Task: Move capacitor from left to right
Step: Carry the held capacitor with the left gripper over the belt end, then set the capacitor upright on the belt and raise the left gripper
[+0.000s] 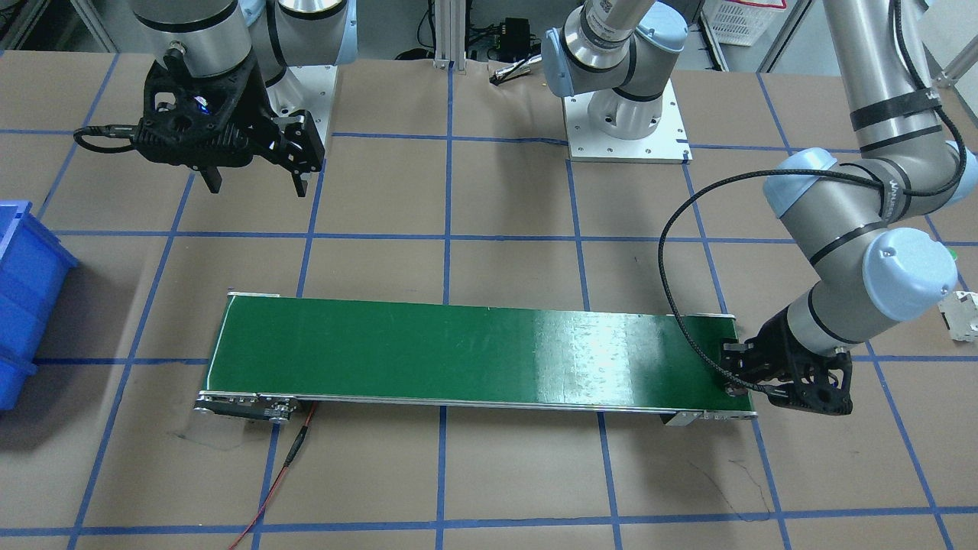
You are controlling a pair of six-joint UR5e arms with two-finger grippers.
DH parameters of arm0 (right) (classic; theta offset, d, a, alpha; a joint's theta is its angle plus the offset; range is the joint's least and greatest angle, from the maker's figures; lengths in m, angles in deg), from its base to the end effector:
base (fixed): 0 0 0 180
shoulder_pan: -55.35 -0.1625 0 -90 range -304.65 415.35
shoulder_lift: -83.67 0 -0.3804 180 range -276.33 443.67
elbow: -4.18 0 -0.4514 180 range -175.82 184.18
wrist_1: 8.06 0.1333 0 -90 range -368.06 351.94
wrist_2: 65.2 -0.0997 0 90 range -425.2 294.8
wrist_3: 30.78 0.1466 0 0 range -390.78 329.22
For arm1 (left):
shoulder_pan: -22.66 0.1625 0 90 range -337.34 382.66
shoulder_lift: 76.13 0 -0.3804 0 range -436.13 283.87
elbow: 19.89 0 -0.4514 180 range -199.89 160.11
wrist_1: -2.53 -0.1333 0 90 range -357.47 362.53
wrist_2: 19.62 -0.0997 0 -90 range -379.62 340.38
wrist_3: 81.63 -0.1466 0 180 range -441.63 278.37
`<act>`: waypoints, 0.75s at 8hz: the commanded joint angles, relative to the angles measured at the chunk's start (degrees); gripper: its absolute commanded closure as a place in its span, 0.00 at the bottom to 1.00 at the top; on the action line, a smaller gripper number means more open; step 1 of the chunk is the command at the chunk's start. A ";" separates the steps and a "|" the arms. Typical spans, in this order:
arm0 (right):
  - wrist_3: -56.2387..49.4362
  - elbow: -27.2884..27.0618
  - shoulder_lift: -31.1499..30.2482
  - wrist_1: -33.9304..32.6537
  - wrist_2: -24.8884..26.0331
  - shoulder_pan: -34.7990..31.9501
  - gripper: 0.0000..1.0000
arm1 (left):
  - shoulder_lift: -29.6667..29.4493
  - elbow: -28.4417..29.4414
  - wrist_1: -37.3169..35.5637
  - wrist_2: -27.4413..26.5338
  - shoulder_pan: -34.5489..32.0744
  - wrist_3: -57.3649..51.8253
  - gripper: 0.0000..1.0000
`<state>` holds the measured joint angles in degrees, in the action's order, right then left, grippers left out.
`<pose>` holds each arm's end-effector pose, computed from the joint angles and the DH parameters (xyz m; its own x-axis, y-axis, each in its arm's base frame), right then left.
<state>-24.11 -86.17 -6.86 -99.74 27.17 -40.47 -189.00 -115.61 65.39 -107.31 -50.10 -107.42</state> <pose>0.1826 -0.5365 0.4011 -0.9992 0.0162 0.0373 0.0148 0.9992 -0.0370 0.0568 -0.6527 0.1480 -0.9879 0.1479 0.0473 0.1483 0.9889 0.0053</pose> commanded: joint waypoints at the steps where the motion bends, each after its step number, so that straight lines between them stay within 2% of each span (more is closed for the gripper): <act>1: 0.01 0.00 0.00 -0.08 0.00 0.02 0.00 | 0.54 -0.17 0.69 0.60 -0.89 7.29 0.01; 2: 0.01 0.00 0.00 0.18 0.01 0.02 0.00 | 2.98 0.00 1.82 0.07 -2.81 9.07 0.00; 4: 0.09 0.00 0.00 0.10 0.01 0.02 0.00 | 12.02 0.09 8.31 -1.95 -7.38 17.66 0.00; 6: -0.17 0.00 0.00 0.10 0.18 0.02 0.00 | 19.59 0.10 9.65 -1.43 -9.59 18.49 0.00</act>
<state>-24.11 -86.17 -6.84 -99.68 27.22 -40.45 -176.32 -115.48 72.80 -108.94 -57.31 -90.88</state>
